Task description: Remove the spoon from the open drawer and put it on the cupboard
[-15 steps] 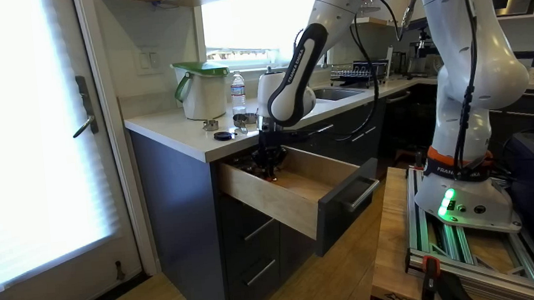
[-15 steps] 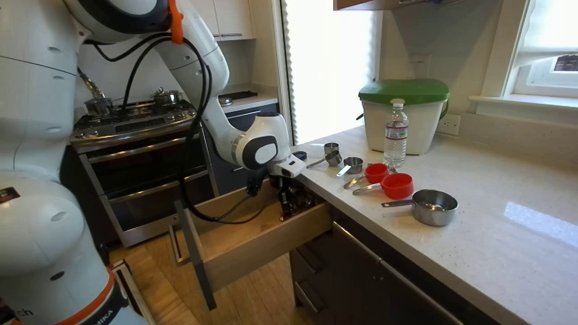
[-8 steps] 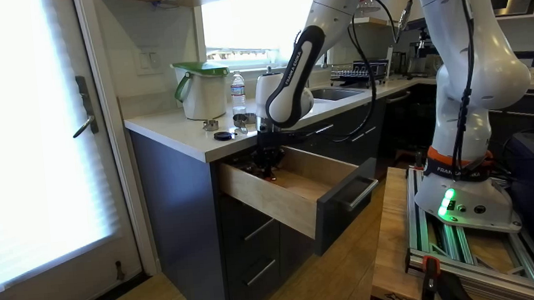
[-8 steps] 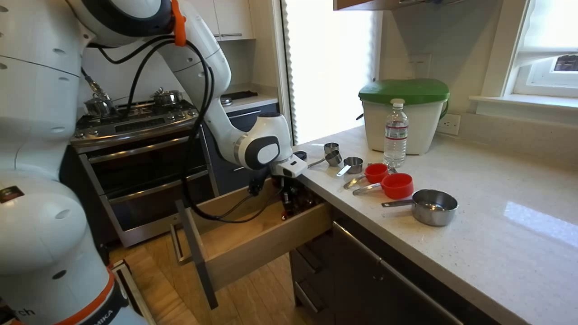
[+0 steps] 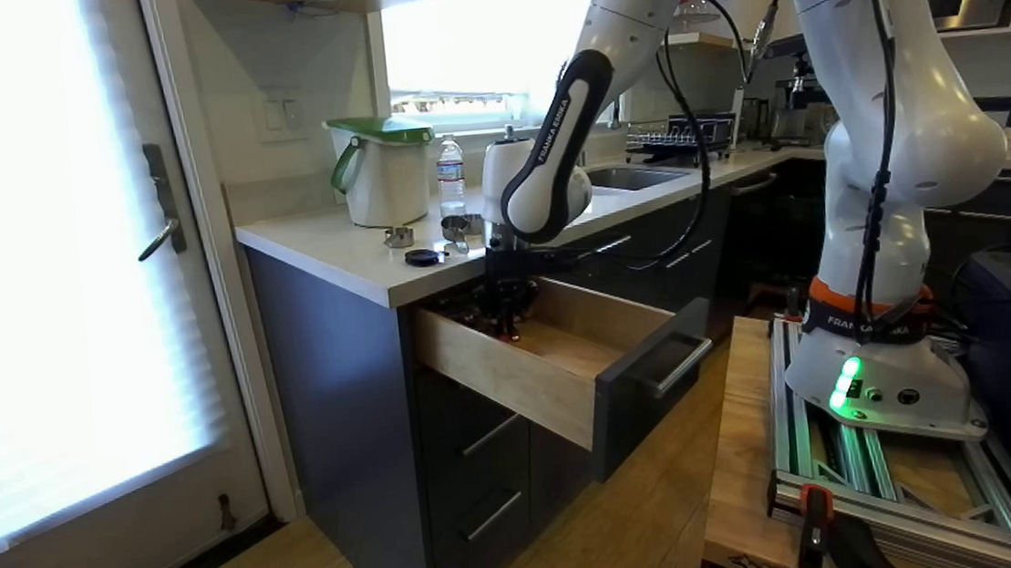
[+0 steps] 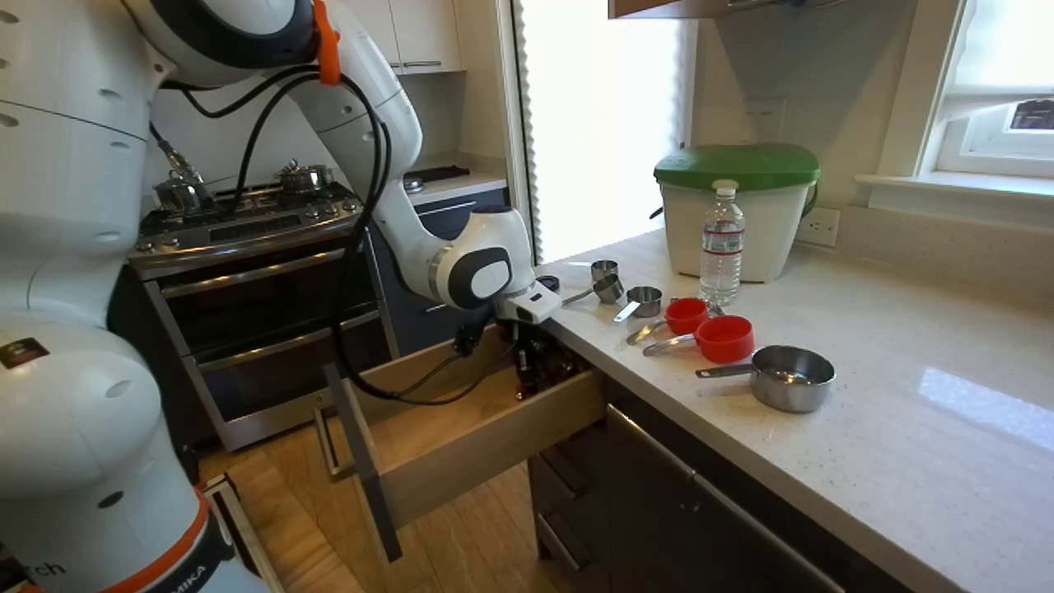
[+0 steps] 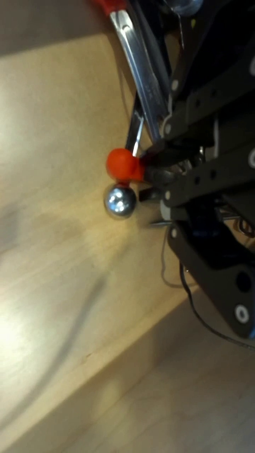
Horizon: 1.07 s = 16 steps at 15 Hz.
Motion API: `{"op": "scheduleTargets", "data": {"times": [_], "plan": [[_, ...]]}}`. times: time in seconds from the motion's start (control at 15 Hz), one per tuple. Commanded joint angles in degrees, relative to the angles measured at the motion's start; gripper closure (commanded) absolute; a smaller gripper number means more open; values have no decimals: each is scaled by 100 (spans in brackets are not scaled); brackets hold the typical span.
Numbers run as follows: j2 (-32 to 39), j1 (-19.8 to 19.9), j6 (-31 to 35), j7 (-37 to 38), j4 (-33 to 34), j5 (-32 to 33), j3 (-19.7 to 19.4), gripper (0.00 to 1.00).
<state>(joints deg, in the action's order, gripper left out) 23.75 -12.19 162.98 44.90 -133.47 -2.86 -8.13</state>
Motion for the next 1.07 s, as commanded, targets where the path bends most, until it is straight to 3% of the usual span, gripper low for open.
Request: {"op": "scheduleTargets", "data": {"times": [0.0,0.67,0.8,1.0], "plan": [[137,-56,-136,147,55,-82,-16,74],[294,-152,-132,587,103,-105,-37,81],[316,-186,-139,686,108,-79,-67,72],[302,-137,-93,704,97,-118,2,49]]}}
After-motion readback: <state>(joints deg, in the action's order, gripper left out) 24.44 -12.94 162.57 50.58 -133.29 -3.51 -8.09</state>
